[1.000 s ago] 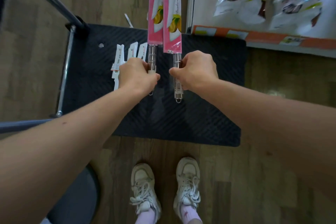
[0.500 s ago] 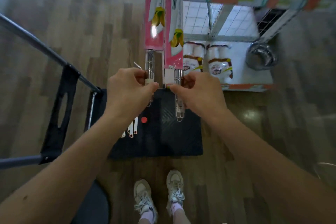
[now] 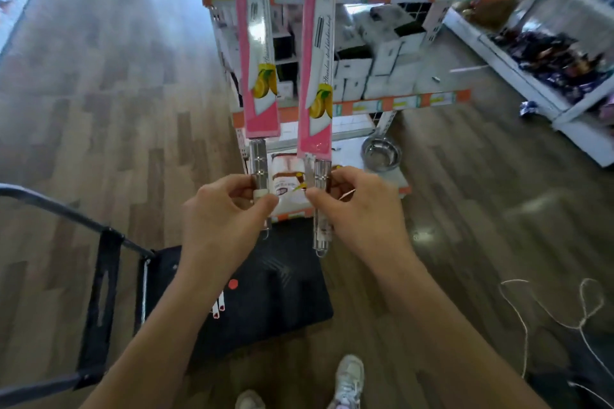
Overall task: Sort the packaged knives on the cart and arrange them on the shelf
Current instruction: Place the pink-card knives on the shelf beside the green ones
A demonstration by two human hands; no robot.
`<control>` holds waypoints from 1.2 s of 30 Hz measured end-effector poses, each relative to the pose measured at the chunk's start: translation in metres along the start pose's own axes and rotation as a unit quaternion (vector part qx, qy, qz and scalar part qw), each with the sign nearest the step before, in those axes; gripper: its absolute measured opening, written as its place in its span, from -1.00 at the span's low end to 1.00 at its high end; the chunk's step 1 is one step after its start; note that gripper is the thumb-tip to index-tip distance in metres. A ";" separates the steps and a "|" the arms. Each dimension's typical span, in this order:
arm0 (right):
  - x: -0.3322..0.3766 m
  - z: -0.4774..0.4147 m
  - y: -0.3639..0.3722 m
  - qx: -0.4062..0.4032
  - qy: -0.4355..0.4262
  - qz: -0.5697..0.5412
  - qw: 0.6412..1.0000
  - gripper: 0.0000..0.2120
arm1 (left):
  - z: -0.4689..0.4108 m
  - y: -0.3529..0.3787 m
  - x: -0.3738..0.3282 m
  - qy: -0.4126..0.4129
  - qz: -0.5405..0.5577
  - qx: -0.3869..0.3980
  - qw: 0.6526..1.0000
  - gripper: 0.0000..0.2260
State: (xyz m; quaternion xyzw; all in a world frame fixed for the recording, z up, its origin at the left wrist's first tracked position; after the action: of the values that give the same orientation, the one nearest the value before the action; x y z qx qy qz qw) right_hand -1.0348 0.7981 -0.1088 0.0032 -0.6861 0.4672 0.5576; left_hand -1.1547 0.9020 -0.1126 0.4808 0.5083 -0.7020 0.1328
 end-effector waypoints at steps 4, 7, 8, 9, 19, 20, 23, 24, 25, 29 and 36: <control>-0.008 -0.009 -0.044 -0.020 0.005 -0.009 1.000 -0.77 | -0.004 0.020 -0.043 0.021 0.007 0.003 1.000 -0.76; -0.020 -0.025 -0.082 -0.027 0.001 -0.015 1.000 -0.77 | -0.012 0.047 -0.073 0.022 0.000 -0.001 1.000 -0.77; -0.026 -0.033 -0.095 -0.028 -0.003 -0.012 1.000 -0.77 | -0.016 0.059 -0.084 0.024 0.001 -0.004 1.000 -0.77; -0.033 -0.042 -0.108 -0.027 -0.008 -0.007 1.000 -0.78 | -0.019 0.071 -0.095 0.023 0.002 -0.010 1.000 -0.77; -0.086 -0.132 -0.223 0.008 -0.030 0.030 0.999 -0.81 | -0.058 0.172 -0.203 -0.001 0.031 -0.029 0.999 -0.82; -0.089 -0.141 -0.232 0.010 -0.032 0.033 0.999 -0.82 | -0.064 0.178 -0.211 -0.001 0.031 -0.031 0.999 -0.87; -0.095 -0.169 -0.252 0.019 -0.033 0.034 0.999 -0.78 | -0.086 0.195 -0.234 0.006 0.011 -0.032 0.999 -0.86; -0.096 -0.179 -0.257 0.020 -0.034 0.035 0.999 -0.76 | -0.095 0.199 -0.240 0.002 0.003 -0.028 1.000 -0.80; -0.096 -0.189 -0.263 0.020 -0.033 0.037 0.999 -0.75 | -0.103 0.203 -0.247 -0.003 0.002 -0.024 1.000 -0.79; -0.098 -0.234 -0.279 0.035 -0.025 0.039 0.998 -0.74 | -0.144 0.217 -0.264 -0.002 -0.011 -0.028 1.000 -0.80; -0.090 -0.342 -0.294 0.036 -0.034 0.036 0.998 -0.79 | -0.242 0.239 -0.290 -0.002 -0.019 -0.019 1.000 -0.82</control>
State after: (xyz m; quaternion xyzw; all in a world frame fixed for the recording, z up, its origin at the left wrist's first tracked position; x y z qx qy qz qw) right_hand -0.5854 0.8064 -0.0106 0.0144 -0.6870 0.5114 0.5160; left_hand -0.7165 0.9111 -0.0229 0.4668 0.5304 -0.6956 0.1299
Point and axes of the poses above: each hand's wrist, its own z-axis away from the middle knuckle, its own y-axis out of the palm, x = y × z, the point moved 1 cm from there along -z, towards the middle knuckle, and after that the axes turned 2 degrees about -z, right-handed, at the moved point
